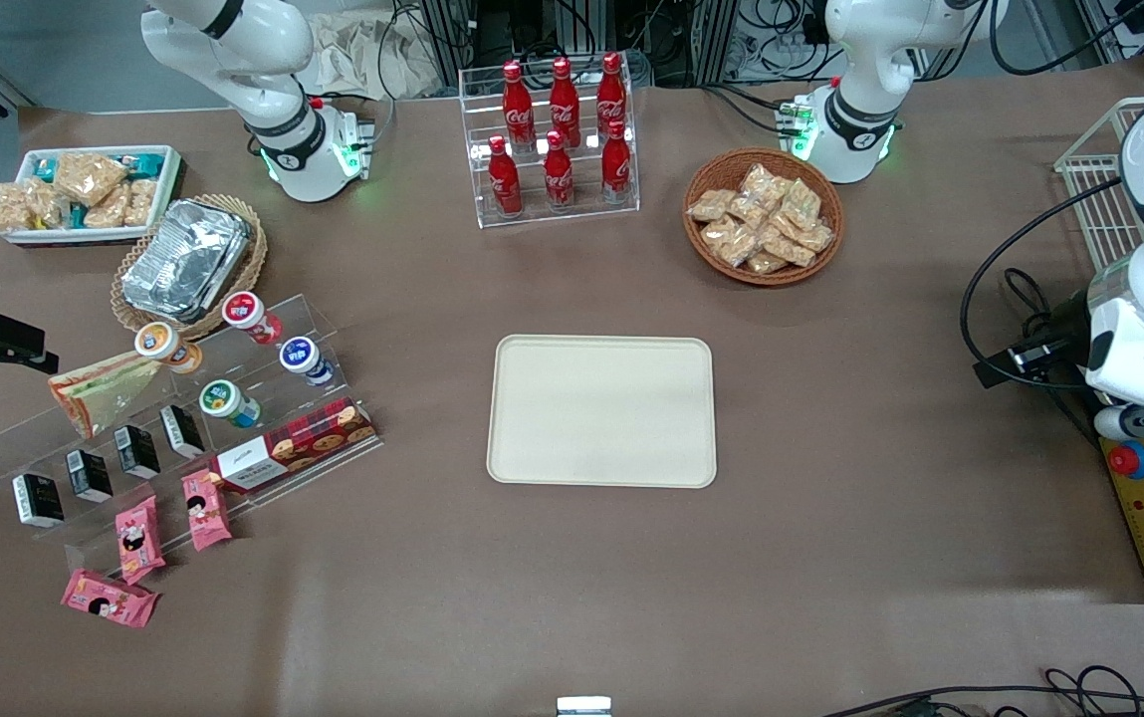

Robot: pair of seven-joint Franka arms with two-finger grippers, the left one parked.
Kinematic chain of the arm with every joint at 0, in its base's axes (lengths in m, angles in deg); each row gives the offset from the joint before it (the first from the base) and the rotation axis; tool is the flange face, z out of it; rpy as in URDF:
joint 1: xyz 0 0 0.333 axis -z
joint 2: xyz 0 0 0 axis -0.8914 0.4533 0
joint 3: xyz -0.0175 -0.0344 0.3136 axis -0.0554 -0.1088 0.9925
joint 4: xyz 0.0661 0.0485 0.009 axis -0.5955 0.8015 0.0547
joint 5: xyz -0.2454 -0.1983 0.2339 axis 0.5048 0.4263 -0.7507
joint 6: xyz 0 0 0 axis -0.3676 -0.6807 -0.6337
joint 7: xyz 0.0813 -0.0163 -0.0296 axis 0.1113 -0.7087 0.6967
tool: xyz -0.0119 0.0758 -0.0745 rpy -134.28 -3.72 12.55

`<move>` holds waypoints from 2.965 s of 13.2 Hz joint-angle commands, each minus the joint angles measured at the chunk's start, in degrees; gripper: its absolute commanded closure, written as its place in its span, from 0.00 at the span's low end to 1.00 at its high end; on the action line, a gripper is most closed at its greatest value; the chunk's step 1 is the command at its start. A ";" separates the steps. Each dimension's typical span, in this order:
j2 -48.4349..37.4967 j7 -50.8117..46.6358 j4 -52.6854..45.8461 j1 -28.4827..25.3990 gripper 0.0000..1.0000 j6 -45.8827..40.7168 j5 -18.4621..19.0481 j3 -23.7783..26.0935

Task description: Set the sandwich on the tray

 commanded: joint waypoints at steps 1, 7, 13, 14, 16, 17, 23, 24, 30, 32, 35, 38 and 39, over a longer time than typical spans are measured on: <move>-1.09 -0.35 -0.29 -0.06 0.02 -1.19 -1.46 -0.11; -2.14 -0.44 0.14 0.11 0.02 -1.72 -1.72 -0.46; -3.64 -12.98 0.67 0.64 0.02 -3.74 -1.63 -0.64; -3.64 -16.75 0.67 0.64 0.02 -4.79 -1.72 -0.73; -3.99 -27.10 1.72 0.73 0.02 -5.15 -1.72 -1.69; -4.16 -30.46 2.16 0.73 0.02 -5.32 -2.24 -2.65; -4.08 -42.88 6.21 -0.15 0.02 -3.14 -5.78 -6.71; -3.56 -42.80 6.56 -0.15 0.02 -2.08 -5.07 -6.71; -0.66 -42.98 8.93 -0.24 0.02 1.35 2.31 -6.53; -0.47 -42.98 11.55 -0.24 0.02 4.32 2.59 -6.53; -1.18 -43.07 14.91 -0.24 0.02 8.46 2.59 -6.44; -0.92 -42.89 16.84 -0.15 0.02 10.58 2.67 -6.53; -0.22 -42.80 17.45 -0.06 0.02 11.28 3.11 -6.62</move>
